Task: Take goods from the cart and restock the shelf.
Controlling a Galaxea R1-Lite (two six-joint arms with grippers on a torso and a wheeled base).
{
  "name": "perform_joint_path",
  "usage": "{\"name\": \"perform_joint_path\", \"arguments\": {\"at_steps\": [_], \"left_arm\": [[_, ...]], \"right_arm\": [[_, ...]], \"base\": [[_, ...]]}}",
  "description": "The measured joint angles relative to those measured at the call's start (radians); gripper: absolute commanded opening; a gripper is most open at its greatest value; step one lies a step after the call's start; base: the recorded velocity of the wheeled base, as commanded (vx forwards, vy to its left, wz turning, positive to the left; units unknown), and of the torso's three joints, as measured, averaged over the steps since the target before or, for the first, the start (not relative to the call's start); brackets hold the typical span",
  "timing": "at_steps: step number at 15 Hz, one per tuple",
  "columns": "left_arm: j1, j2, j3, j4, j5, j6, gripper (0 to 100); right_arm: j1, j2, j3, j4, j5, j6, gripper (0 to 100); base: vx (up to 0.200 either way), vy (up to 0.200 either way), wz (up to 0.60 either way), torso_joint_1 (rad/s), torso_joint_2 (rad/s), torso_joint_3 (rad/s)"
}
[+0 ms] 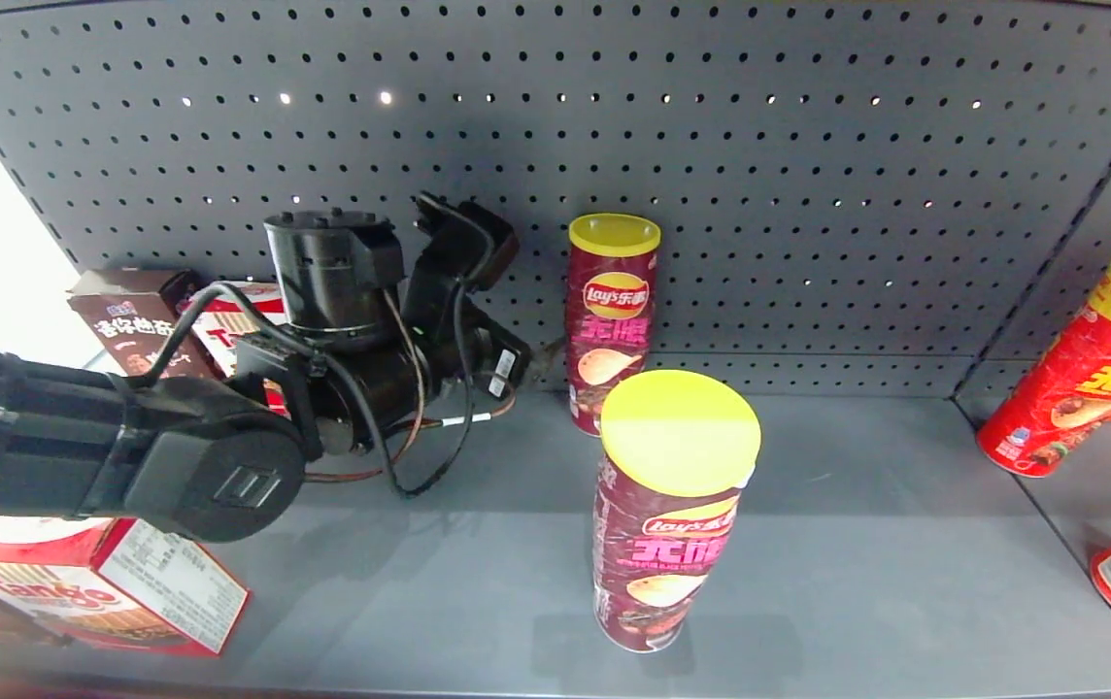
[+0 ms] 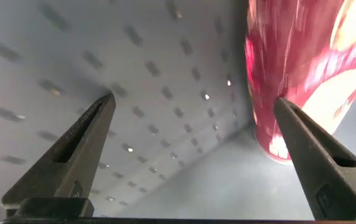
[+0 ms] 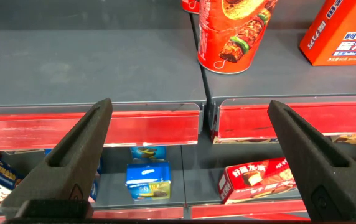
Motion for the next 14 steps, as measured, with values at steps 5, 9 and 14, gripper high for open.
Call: {"name": "perform_joint_path", "arguments": {"at_steps": [5,9,14], "left_arm": [[-0.019,-0.187,-0.027,0.132,0.002,-0.004,100],[-0.04,-0.41,0.132,0.118,0.029,-0.017,100],[-0.086,-0.786,0.409,0.111,0.037,-0.036,100]], "right_arm": [[0.0,0.0,0.0,0.0,0.0,0.0,100],[0.0,0.0,0.0,0.0,0.0,0.0,100],[0.0,0.0,0.0,0.0,0.0,0.0,100]], "base": [[0.0,0.0,0.0,0.0,0.0,0.0],[0.0,0.0,0.0,0.0,0.0,0.0],[0.0,0.0,0.0,0.0,0.0,0.0]]}}
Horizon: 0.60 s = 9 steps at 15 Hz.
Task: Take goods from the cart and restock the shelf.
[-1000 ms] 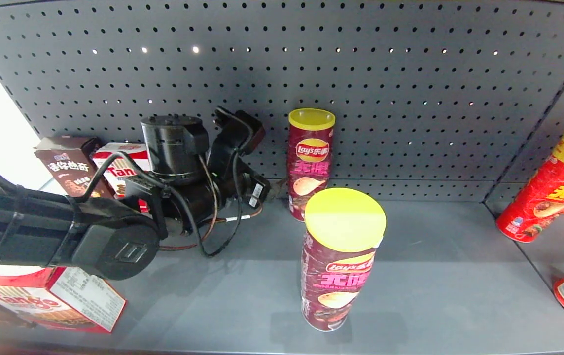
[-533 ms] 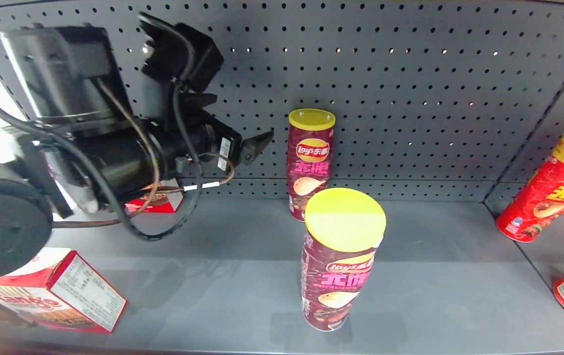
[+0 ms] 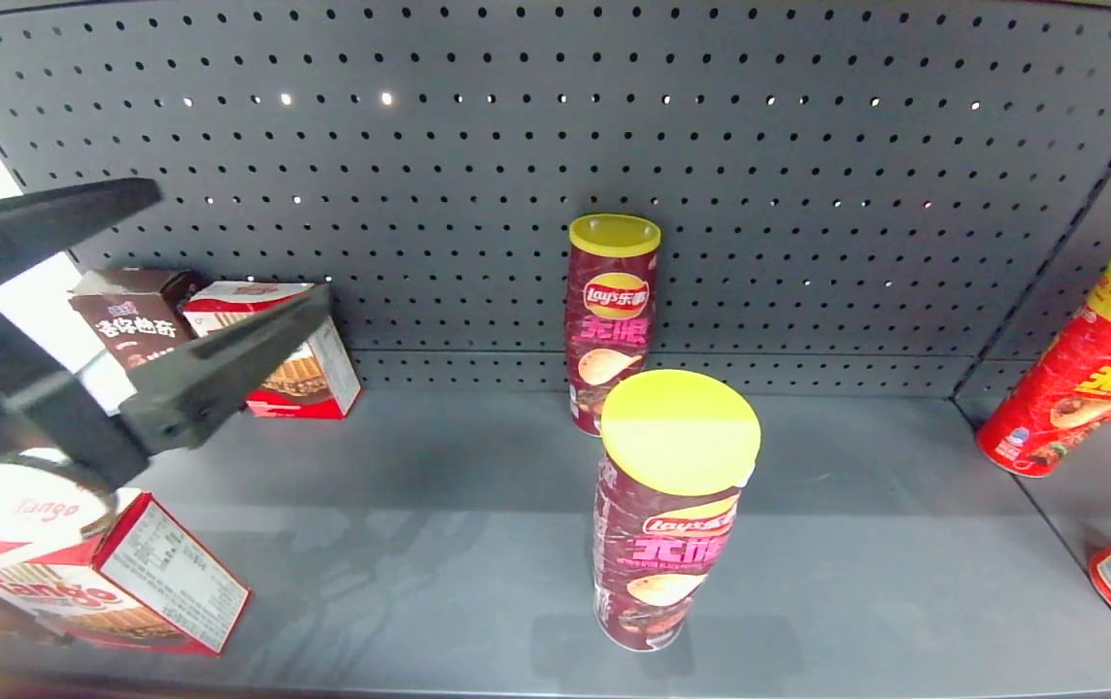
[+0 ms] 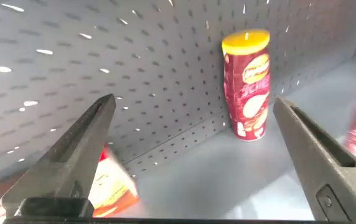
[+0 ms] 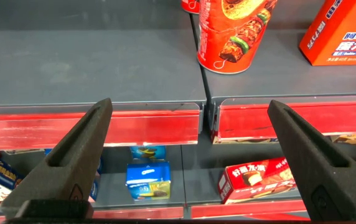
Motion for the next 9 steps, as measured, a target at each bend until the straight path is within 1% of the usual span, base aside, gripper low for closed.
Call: {"name": "perform_joint_path", "arguments": {"at_steps": [1,2,3,4,5,6,7,8,9], "left_arm": [[0.001,-0.081,0.032,0.021,0.0,0.0,100],[0.016,-0.168,0.062,0.053,0.0,-0.001,100],[0.045,-0.256,0.094,0.091,-0.001,-0.004,100],[0.093,-0.351,0.134,0.123,-0.002,-0.013,100],[0.148,-0.437,0.184,0.145,-0.003,-0.029,100],[0.226,-0.519,0.239,0.161,-0.006,-0.05,100],[0.328,-0.601,0.299,0.17,-0.025,-0.079,100],[0.431,-0.677,0.361,0.178,-0.066,-0.114,100],[0.502,-0.736,0.412,0.184,-0.121,-0.148,100]], "right_arm": [[0.0,0.0,0.0,0.0,0.0,0.0,100],[0.0,0.0,0.0,0.0,0.0,0.0,100],[0.0,0.0,0.0,0.0,0.0,0.0,100],[0.0,0.0,0.0,0.0,0.0,0.0,100],[0.0,0.0,0.0,0.0,0.0,0.0,100],[0.0,0.0,0.0,0.0,0.0,0.0,100],[0.0,0.0,0.0,0.0,0.0,0.0,100],[0.0,0.0,0.0,0.0,0.0,0.0,100],[0.0,0.0,0.0,0.0,0.0,0.0,100]], "base": [[0.0,0.0,0.0,0.0,0.0,0.0],[0.0,0.0,0.0,0.0,0.0,0.0],[0.0,0.0,0.0,0.0,0.0,0.0],[0.0,0.0,0.0,0.0,0.0,0.0],[0.0,0.0,0.0,0.0,0.0,0.0],[0.0,0.0,0.0,0.0,0.0,0.0],[0.0,0.0,0.0,0.0,0.0,0.0],[0.0,0.0,0.0,0.0,0.0,0.0],[0.0,0.0,0.0,0.0,0.0,0.0]]}}
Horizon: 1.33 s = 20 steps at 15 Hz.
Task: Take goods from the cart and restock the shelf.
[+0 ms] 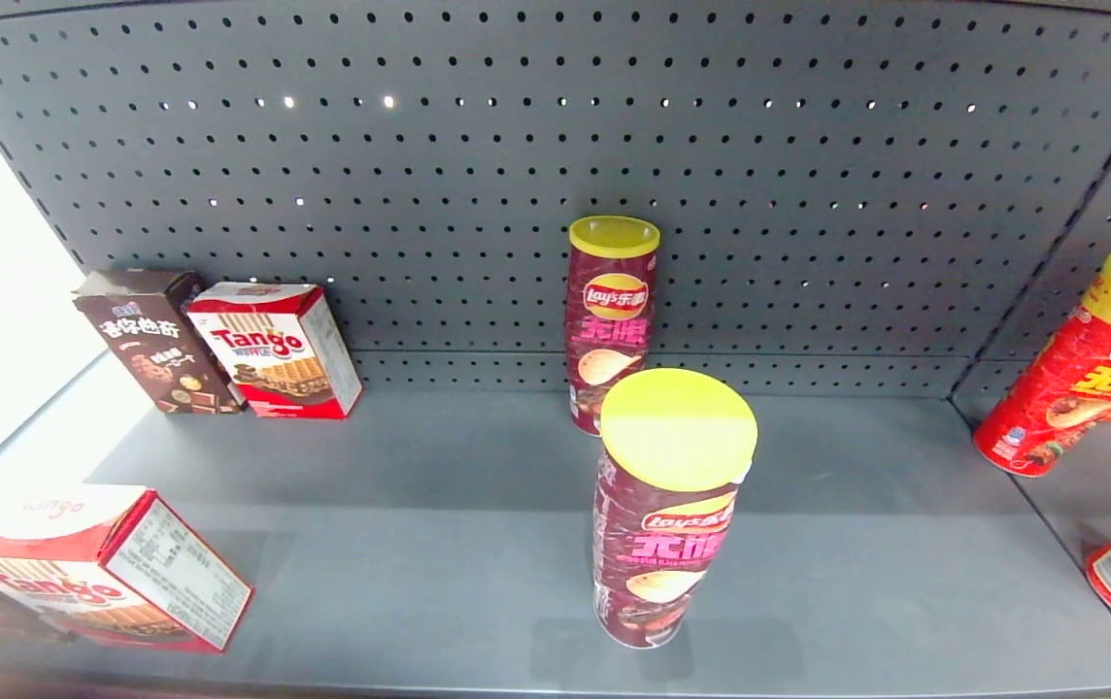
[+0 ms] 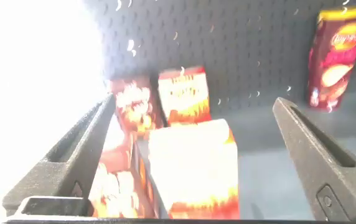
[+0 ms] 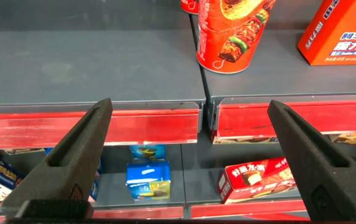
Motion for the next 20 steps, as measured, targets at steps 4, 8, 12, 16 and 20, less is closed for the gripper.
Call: {"name": "perform_joint_path", "arguments": {"at_steps": [4,8,12,16,20], "left_arm": [[0.119,-0.196,0.226,0.025,-0.182,-0.061,100],[0.096,-0.293,0.264,0.33,-0.2,-0.044,100],[0.098,-0.319,0.266,0.32,-0.213,-0.081,100],[0.1,-0.322,0.267,0.357,-0.032,-0.072,100],[0.098,-0.322,0.257,0.413,-0.038,-0.106,100]], "right_arm": [[0.0,0.0,0.0,0.0,0.0,0.0,100],[0.0,0.0,0.0,0.0,0.0,0.0,100],[0.0,0.0,0.0,0.0,0.0,0.0,100],[0.0,0.0,0.0,0.0,0.0,0.0,100],[0.0,0.0,0.0,0.0,0.0,0.0,100]], "base": [[0.0,0.0,0.0,0.0,0.0,0.0],[0.0,0.0,0.0,0.0,0.0,0.0],[0.0,0.0,0.0,0.0,0.0,0.0],[0.0,0.0,0.0,0.0,0.0,0.0],[0.0,0.0,0.0,0.0,0.0,0.0]]}}
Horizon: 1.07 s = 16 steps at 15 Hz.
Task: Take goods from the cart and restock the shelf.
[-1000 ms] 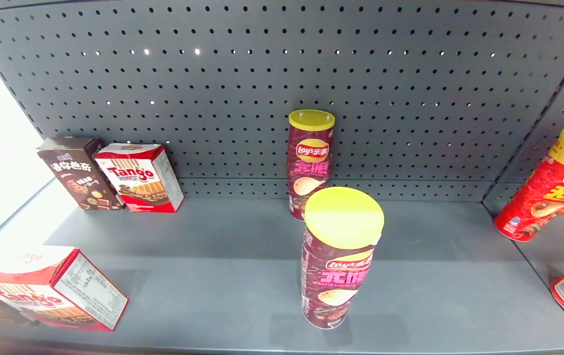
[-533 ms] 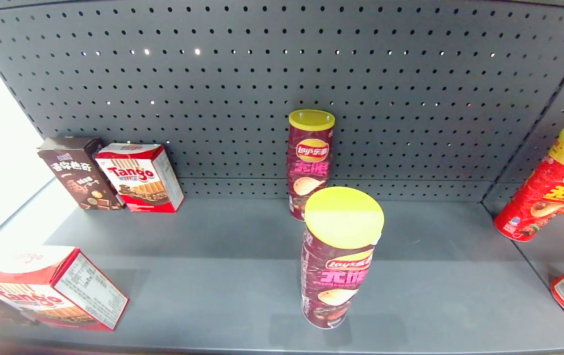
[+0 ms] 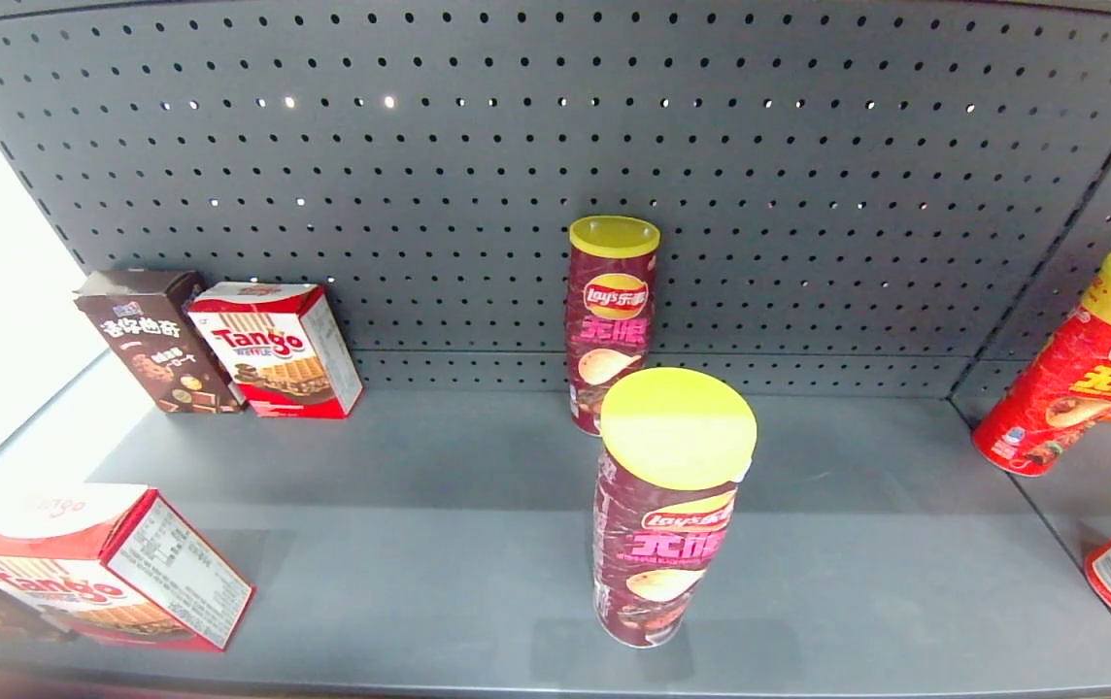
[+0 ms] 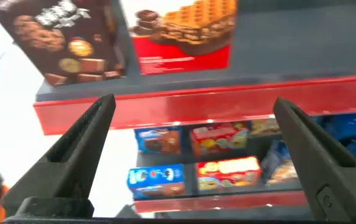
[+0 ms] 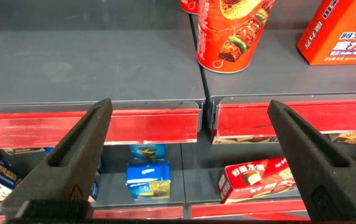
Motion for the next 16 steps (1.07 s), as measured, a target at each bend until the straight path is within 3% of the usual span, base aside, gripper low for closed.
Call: {"name": "perform_joint_path", "arguments": {"at_steps": [5,9,11,14,16], "left_arm": [[-0.002,0.0,-0.002,0.001,-0.008,-0.006,100],[-0.002,0.001,-0.002,0.0,-0.01,-0.003,100],[-0.002,0.001,-0.002,0.0,-0.009,-0.001,100],[-0.003,0.001,-0.001,0.0,-0.009,-0.003,100],[-0.003,0.001,-0.001,0.0,-0.009,-0.005,100]], "right_arm": [[0.0,0.0,0.0,0.0,0.011,-0.002,100],[0.007,0.041,-0.077,-0.027,0.104,-0.007,100],[0.013,0.151,-0.2,-0.032,0.254,0.003,100],[0.03,0.306,-0.345,-0.032,0.637,0.007,100],[0.043,0.388,-0.373,-0.03,0.733,-0.007,100]], "base": [[0.0,0.0,0.0,0.0,0.0,0.0],[0.0,0.0,0.0,0.0,0.0,0.0],[0.0,0.0,0.0,0.0,0.0,0.0],[0.0,0.0,0.0,0.0,0.0,0.0],[0.0,0.0,0.0,0.0,0.0,0.0]]}}
